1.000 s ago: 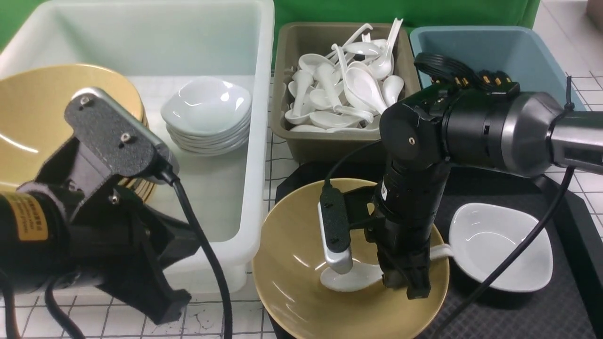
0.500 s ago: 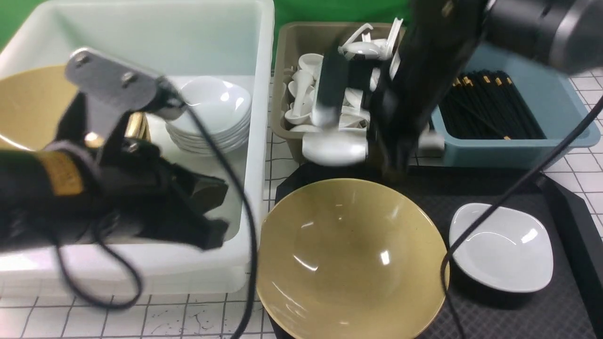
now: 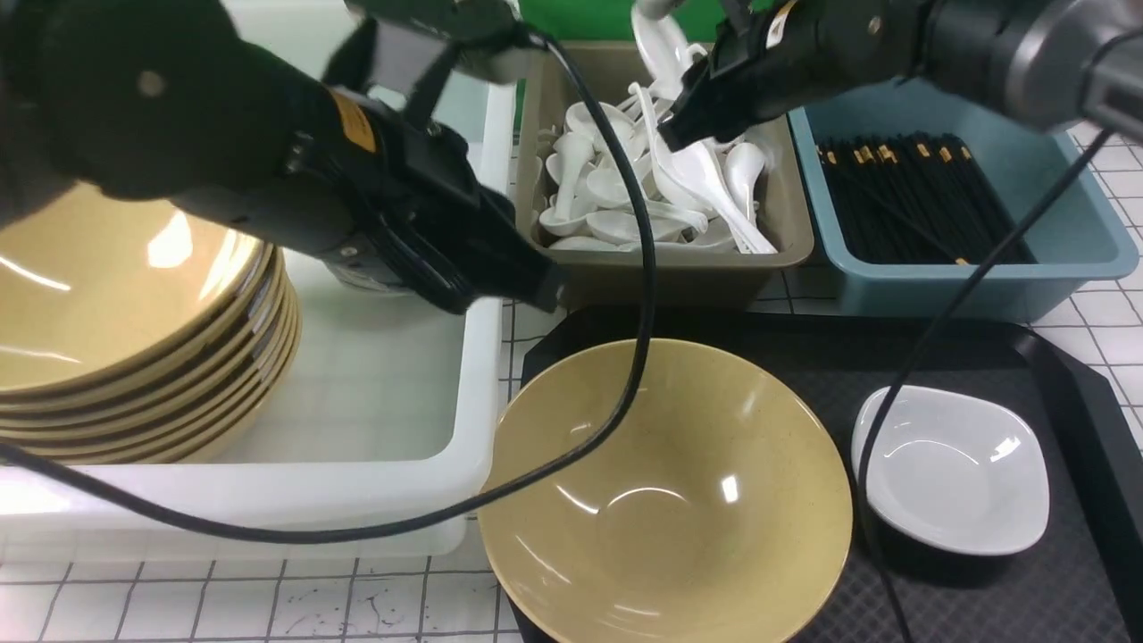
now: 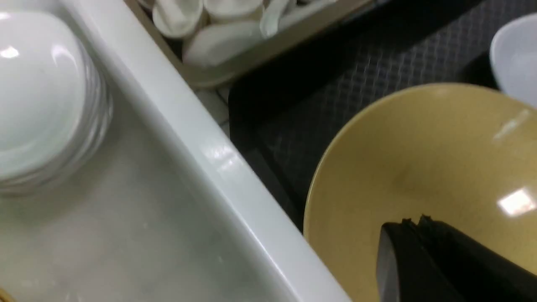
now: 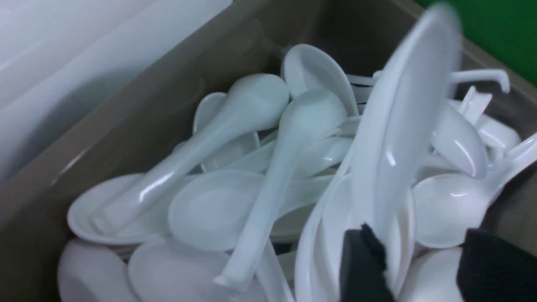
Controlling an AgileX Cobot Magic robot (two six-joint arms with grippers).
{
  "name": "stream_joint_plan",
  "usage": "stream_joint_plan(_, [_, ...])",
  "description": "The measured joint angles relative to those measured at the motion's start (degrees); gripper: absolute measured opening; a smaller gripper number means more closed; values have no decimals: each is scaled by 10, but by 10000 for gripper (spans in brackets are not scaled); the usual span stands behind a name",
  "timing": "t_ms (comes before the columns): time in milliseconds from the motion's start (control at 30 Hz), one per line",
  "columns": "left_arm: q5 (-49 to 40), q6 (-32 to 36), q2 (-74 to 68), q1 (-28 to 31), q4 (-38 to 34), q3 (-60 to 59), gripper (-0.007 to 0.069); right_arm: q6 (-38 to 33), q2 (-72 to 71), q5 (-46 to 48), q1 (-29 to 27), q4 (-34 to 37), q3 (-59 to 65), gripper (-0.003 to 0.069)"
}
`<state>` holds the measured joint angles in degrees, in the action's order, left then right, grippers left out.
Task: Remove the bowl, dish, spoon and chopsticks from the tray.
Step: Use the right arm to put the soup spoon into the small storage box in the middle, then use the left arm to grab the yellow noodle bowl on the left
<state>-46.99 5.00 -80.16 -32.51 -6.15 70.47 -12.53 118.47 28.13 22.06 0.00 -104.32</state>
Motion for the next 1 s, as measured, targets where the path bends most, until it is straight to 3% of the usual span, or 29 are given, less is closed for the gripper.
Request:
stream_joint_plan(33, [0, 0, -1, 0, 0, 0, -13, 0, 0, 0, -1, 0, 0, 405])
stream_joint_plan(67, [-12, 1, -6, 0, -1, 1, -13, 29, -2, 10, -1, 0, 0, 496])
stream_joint_plan(100, [-17, 1, -8, 0, -1, 4, -13, 34, -8, 25, -1, 0, 0, 531])
stream_joint_plan(233, [-36, 6, -12, 0, -2, 31, -13, 25, -42, 127, -3, 0, -11, 563])
stream_joint_plan(367, [-106, 36, -43, 0, -2, 94, 6, -16, -99, 245, -3, 4, -27, 460])
stream_joint_plan(533, [-201, 87, -141, -1, -4, 190, 86, -59, -179, 356, -3, 32, -34, 190])
stream_joint_plan(633, [-231, 128, -212, -8, 0, 245, 183, -87, -223, 418, -3, 69, -26, 55])
stream_joint_plan(867, [-230, 195, -334, -39, 32, 312, 386, -116, -316, 437, -3, 116, 60, 36])
stream_joint_plan(1000, [-211, 205, -368, -41, 33, 316, 415, -117, -349, 440, -3, 120, 103, 36])
